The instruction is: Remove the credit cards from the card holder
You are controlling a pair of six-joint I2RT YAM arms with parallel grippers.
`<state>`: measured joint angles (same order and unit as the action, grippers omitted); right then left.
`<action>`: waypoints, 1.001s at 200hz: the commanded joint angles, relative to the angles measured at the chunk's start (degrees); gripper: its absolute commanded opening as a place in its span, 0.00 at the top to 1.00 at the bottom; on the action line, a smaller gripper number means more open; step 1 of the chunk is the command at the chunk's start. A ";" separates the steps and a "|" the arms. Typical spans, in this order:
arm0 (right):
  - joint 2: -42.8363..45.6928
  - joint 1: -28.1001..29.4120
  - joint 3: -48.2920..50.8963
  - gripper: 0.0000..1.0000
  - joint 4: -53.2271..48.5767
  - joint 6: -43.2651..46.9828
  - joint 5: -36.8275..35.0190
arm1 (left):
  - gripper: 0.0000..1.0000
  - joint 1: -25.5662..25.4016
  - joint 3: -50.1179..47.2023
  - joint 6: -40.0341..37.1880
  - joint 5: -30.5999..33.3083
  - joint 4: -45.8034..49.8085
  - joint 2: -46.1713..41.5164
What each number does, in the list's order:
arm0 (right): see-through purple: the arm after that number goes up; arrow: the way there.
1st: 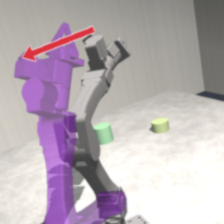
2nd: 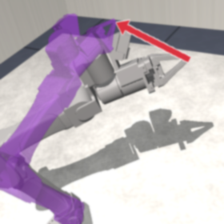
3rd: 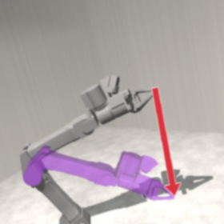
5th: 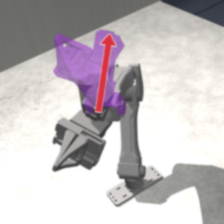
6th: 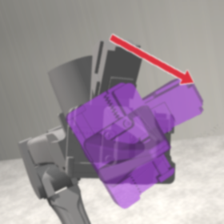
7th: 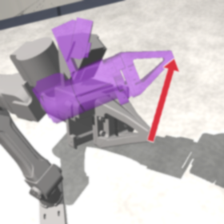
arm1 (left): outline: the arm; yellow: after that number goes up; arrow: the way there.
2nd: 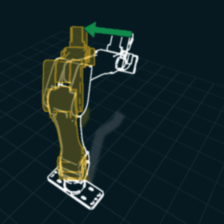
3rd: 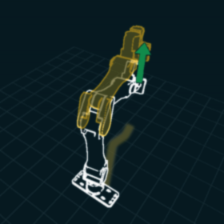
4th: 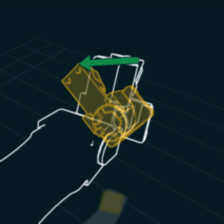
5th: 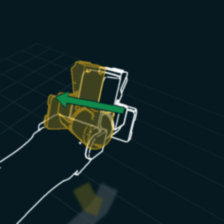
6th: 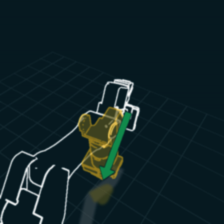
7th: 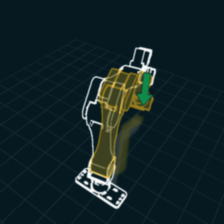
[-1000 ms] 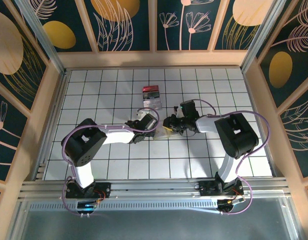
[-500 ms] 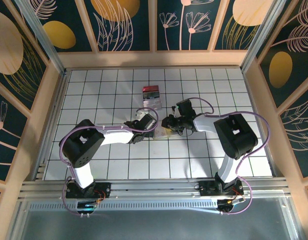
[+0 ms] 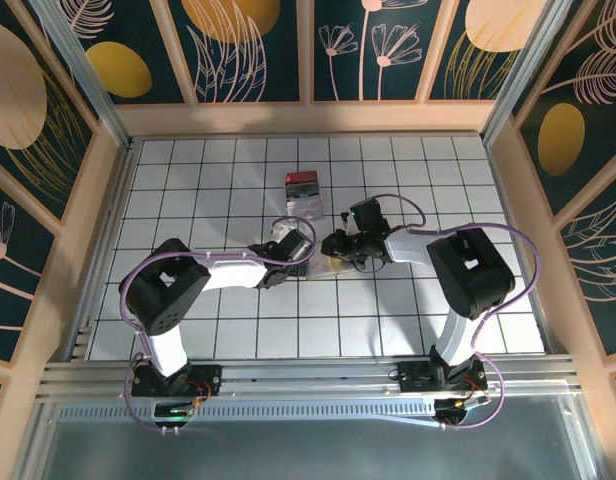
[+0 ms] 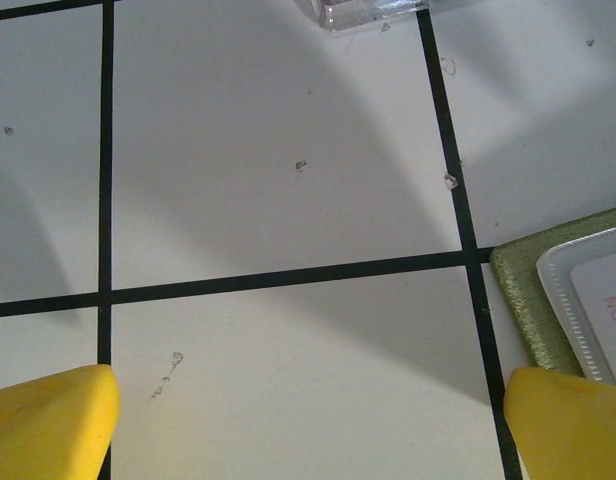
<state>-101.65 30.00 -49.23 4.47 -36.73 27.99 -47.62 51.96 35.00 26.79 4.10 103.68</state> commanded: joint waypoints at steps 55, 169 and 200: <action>-1.45 0.58 -1.86 0.70 -4.49 1.51 -1.15 | 0.01 0.20 0.85 0.00 -0.40 1.67 2.76; -1.82 4.22 -3.38 0.69 -5.56 2.10 -2.96 | 0.01 0.17 0.86 0.46 -0.72 1.35 3.26; -1.45 4.20 -3.30 0.69 -3.55 2.20 0.01 | 0.01 0.15 0.86 0.37 -1.28 0.87 3.40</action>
<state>-102.17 33.50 -53.17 -1.91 -33.93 22.94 -47.64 52.40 35.00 26.96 4.12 104.25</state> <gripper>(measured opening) 0.308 0.988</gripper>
